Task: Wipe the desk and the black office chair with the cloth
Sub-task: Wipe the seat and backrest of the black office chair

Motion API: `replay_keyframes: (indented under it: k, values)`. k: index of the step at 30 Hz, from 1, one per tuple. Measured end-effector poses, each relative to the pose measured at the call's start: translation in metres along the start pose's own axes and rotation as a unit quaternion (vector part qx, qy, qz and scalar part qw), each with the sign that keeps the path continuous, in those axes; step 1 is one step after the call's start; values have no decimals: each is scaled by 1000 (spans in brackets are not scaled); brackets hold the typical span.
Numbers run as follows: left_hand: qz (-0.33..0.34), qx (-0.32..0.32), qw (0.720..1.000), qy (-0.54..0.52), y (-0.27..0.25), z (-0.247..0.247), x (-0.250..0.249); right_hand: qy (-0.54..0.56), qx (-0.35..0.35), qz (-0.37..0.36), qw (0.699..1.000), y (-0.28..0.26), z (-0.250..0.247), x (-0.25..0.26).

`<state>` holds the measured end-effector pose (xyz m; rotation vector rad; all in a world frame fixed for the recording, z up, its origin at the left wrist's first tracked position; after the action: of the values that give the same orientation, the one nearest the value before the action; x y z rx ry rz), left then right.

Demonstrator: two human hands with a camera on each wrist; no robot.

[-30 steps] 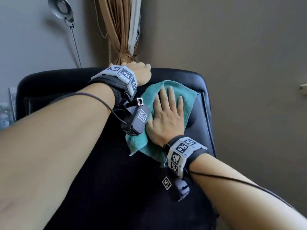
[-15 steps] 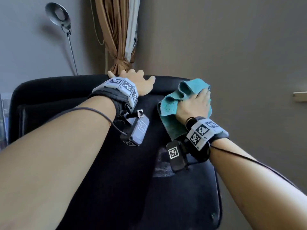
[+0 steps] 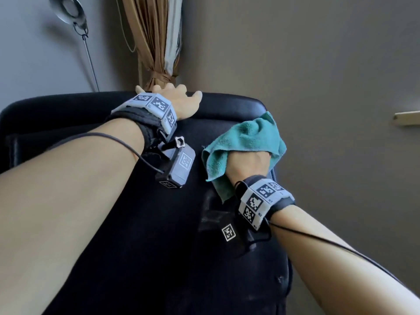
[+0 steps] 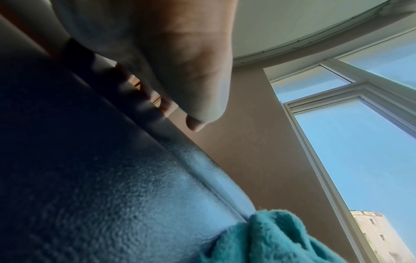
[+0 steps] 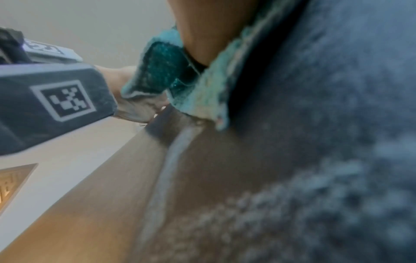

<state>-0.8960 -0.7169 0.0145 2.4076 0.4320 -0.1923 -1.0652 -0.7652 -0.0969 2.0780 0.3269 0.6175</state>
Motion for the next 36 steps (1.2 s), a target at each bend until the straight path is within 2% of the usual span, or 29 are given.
replay_keyframes:
  k: [2,4,5,7,10,13,14,15,17,19,20,23,25,27,29,31,34,36]
  values:
    - [-1,-5,1000,1,1,0,1,81,-71,1,994,-1,-20,-3]
    - [-3,-7,1000,-3,3,-2,3,55,-127,-44,989,-1,-33,6]
    - [-2,-6,1000,-4,3,-1,4,20,-129,-67,989,-1,-31,10]
    - [5,-9,1000,-1,2,-1,4,-35,-103,-54,993,0,-28,5]
    - [22,-14,1000,3,0,0,3,18,-15,0,1000,0,-11,-10]
    - [13,-9,1000,12,-4,0,5,-90,1,0,996,-9,-6,3]
    - [11,-11,1000,18,-5,0,5,-107,-18,1,994,-19,-6,10]
    - [12,-14,1000,23,-6,1,6,-82,-36,-19,996,-32,-8,21]
    - [19,-22,999,28,-8,1,7,-47,-50,-118,991,-65,-8,51]
    - [30,-32,999,28,-10,0,9,-75,-38,-199,976,-84,-3,65]
    - [36,-34,998,26,-11,0,8,-84,-37,-211,973,-82,0,61]
    - [49,-36,998,11,-12,-4,5,-111,-40,-155,981,-65,0,38]
    - [48,-28,998,0,-12,-4,5,-102,-34,-49,993,-53,-2,12]
    - [48,-25,999,0,-12,-3,6,-62,-56,57,995,-49,-9,-4]
    - [46,-28,999,7,-11,-1,8,-40,-66,115,990,-53,-12,-1]
    - [45,-33,998,14,-10,0,11,-58,-44,106,992,-66,-6,14]
    - [44,-38,998,9,-10,-2,13,-88,-9,5,996,-88,5,29]
    - [46,-37,998,2,-11,-3,10,-116,-4,-23,993,-82,-1,19]
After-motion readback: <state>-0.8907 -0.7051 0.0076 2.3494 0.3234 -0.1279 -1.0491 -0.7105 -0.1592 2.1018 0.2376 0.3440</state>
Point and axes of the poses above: each hand's wrist, its own y-axis towards the middle knuckle, its own z-axis out of the palm, x = y × z, the point moved 10 cm from there along y, towards the middle knuckle, and after that the axes turned 14 degrees about -y, right-handed, at the moved point
